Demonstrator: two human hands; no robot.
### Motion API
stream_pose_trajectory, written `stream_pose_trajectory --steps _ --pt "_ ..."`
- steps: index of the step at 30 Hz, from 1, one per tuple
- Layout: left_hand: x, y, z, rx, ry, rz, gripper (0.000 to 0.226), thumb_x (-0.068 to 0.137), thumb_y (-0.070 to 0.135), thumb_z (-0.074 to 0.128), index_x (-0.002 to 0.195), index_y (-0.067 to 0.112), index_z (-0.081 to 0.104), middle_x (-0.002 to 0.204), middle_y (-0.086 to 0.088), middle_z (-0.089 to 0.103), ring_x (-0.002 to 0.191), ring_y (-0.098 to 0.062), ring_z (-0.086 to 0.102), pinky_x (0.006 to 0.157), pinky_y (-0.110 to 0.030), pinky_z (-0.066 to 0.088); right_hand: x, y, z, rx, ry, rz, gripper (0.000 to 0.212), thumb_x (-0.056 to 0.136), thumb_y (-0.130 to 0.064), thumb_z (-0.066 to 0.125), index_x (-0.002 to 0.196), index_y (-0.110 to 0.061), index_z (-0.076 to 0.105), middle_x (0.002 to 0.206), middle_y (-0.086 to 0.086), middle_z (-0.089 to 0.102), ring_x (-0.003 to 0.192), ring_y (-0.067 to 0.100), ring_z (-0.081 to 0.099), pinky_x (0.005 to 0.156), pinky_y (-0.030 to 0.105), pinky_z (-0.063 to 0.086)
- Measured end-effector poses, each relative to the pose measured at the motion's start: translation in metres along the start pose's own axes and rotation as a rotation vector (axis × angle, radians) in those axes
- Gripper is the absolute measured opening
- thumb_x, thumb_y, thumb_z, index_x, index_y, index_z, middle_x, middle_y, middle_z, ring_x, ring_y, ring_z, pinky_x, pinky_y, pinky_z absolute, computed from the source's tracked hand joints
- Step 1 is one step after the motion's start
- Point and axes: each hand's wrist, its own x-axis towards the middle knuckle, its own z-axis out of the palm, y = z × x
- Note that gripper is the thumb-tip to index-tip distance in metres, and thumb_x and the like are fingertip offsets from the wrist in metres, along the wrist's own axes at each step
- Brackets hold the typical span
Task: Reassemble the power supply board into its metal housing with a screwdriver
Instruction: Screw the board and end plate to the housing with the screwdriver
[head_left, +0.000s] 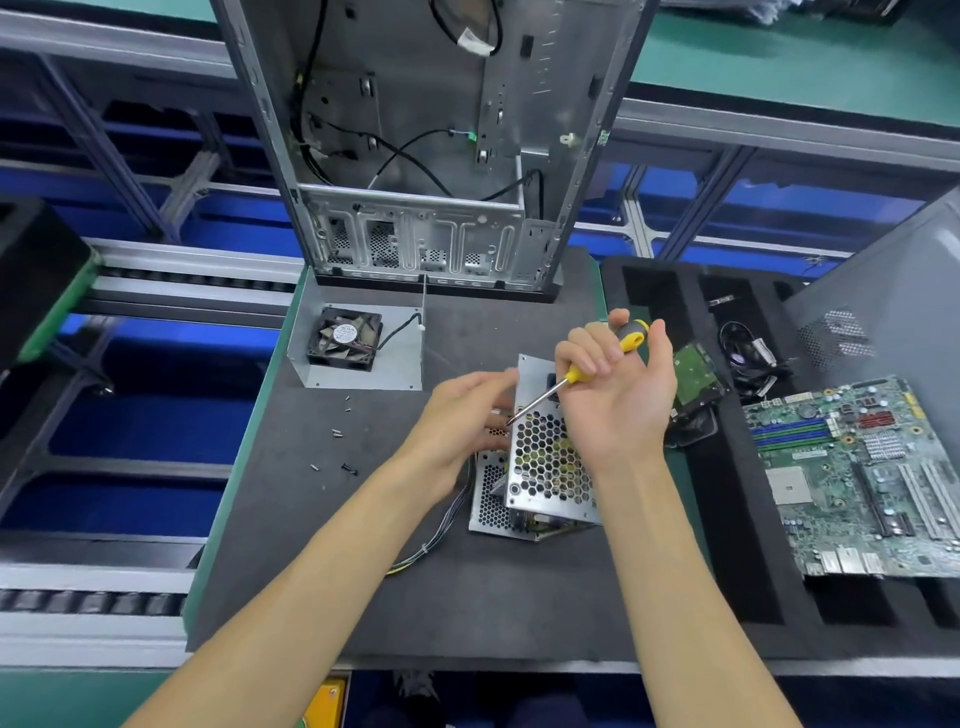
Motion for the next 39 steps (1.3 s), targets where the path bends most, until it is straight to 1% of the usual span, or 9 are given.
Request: stream_pose_trajectory --steps 5,9,12,14,18,22,29,36,39 --pt "-0.007 0.008 -0.021 0.0 0.146 0.063 0.019 0.098 0.016 0.059 0.102 0.003 0.072 0.086 -0.011 0.065 0.061 -0.016 0.061 0.057 -0.028 0.053 -0.004 0.03 0.018 -0.078 -0.073 0.031 0.039 0.105 -0.044 0.043 0.082 -0.014 0.052 0.059 -0.004 0.029 0.05 0.011 0.025 0.05 0.023 0.028" --pt "-0.02 0.004 -0.061 0.137 0.25 0.137 0.018 0.096 0.012 0.059 0.094 0.005 0.075 0.072 -0.004 0.068 0.054 -0.013 0.062 0.051 -0.023 0.053 -0.004 0.071 0.024 -0.119 -0.05 0.069 0.036 0.102 -0.039 0.044 0.075 -0.016 0.05 0.053 -0.005 0.025 0.044 0.011 0.021 0.042 0.023 0.025" --pt "-0.03 -0.014 -0.101 0.39 0.368 0.184 0.014 0.093 0.013 0.064 0.085 0.01 0.076 0.064 0.001 0.069 0.05 -0.009 0.06 0.05 -0.021 0.051 -0.005 0.098 0.019 -0.162 -0.005 0.101 0.038 0.102 -0.038 0.042 0.072 -0.016 0.049 0.051 -0.005 0.022 0.042 0.011 0.018 0.038 0.023 0.022" --pt "-0.035 -0.031 -0.124 0.621 0.434 0.169 0.016 0.088 0.011 0.064 0.08 0.019 0.074 0.061 0.005 0.068 0.052 -0.007 0.061 0.057 -0.023 0.053 -0.007 0.113 0.013 -0.226 0.016 0.126 0.038 0.103 -0.037 0.041 0.072 -0.017 0.048 0.051 -0.005 0.021 0.042 0.011 0.016 0.038 0.023 0.02" --pt "-0.043 -0.067 -0.148 0.931 0.471 0.114 0.02 0.084 0.01 0.062 0.08 0.029 0.068 0.062 0.013 0.064 0.061 -0.001 0.059 0.062 -0.022 0.049 -0.012 0.132 0.002 -0.322 0.033 0.12 0.039 0.104 -0.036 0.039 0.071 -0.017 0.049 0.051 -0.005 0.021 0.042 0.01 0.015 0.038 0.024 0.019" --pt "-0.042 -0.084 -0.148 1.022 0.482 0.183 0.017 0.084 0.012 0.064 0.091 0.028 0.063 0.075 0.013 0.064 0.071 -0.007 0.059 0.07 -0.029 0.05 -0.013 0.135 -0.003 -0.347 0.049 0.118 0.039 0.103 -0.036 0.04 0.07 -0.017 0.051 0.051 -0.005 0.021 0.043 0.011 0.014 0.039 0.024 0.018" --pt "-0.032 -0.09 -0.143 1.159 0.533 0.338 0.011 0.094 0.018 0.06 0.102 0.023 0.065 0.085 0.009 0.058 0.077 -0.017 0.057 0.066 -0.031 0.044 -0.011 0.129 -0.002 -0.359 0.05 0.101 0.037 0.102 -0.036 0.042 0.072 -0.017 0.051 0.052 -0.005 0.021 0.043 0.011 0.016 0.038 0.024 0.02" --pt "-0.028 -0.085 -0.14 1.179 0.527 0.351 0.01 0.094 0.014 0.058 0.095 0.016 0.068 0.091 0.006 0.06 0.085 -0.019 0.061 0.074 -0.034 0.05 -0.013 0.122 0.007 -0.358 0.049 0.09 0.038 0.104 -0.035 0.04 0.072 -0.017 0.05 0.053 -0.004 0.021 0.044 0.011 0.014 0.04 0.024 0.018" --pt "-0.028 -0.068 -0.13 1.128 0.538 0.505 0.007 0.092 0.011 0.06 0.09 0.016 0.064 0.088 0.009 0.053 0.087 -0.014 0.051 0.076 -0.029 0.046 -0.014 0.112 0.018 -0.336 0.009 0.074 0.039 0.104 -0.036 0.04 0.072 -0.016 0.05 0.053 -0.004 0.021 0.044 0.011 0.014 0.04 0.024 0.018"
